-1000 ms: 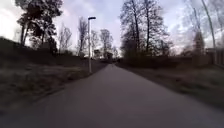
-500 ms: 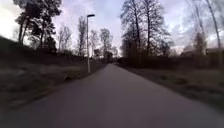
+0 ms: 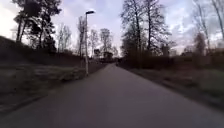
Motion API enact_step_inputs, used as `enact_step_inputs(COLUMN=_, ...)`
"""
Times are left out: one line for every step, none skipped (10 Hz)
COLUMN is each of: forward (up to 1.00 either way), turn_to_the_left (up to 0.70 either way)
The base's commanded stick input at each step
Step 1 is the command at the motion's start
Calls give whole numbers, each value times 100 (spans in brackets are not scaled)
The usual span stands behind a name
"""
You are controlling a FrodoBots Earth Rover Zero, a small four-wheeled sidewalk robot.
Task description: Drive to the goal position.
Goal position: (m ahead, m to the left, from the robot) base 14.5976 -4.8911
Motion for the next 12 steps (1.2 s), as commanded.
enact_step_inputs(forward=0, turn_to_the_left=0)
enact_step_inputs(forward=0, turn_to_the_left=0)
enact_step_inputs(forward=0, turn_to_the_left=0)
enact_step_inputs(forward=0, turn_to_the_left=0)
enact_step_inputs(forward=14, turn_to_the_left=1)
enact_step_inputs(forward=79, turn_to_the_left=1)
enact_step_inputs(forward=100, turn_to_the_left=1)
enact_step_inputs(forward=100, turn_to_the_left=1)
enact_step_inputs(forward=100, turn_to_the_left=1)
enact_step_inputs(forward=100, turn_to_the_left=1)
enact_step_inputs(forward=100, turn_to_the_left=1)
enact_step_inputs(forward=100, turn_to_the_left=1)
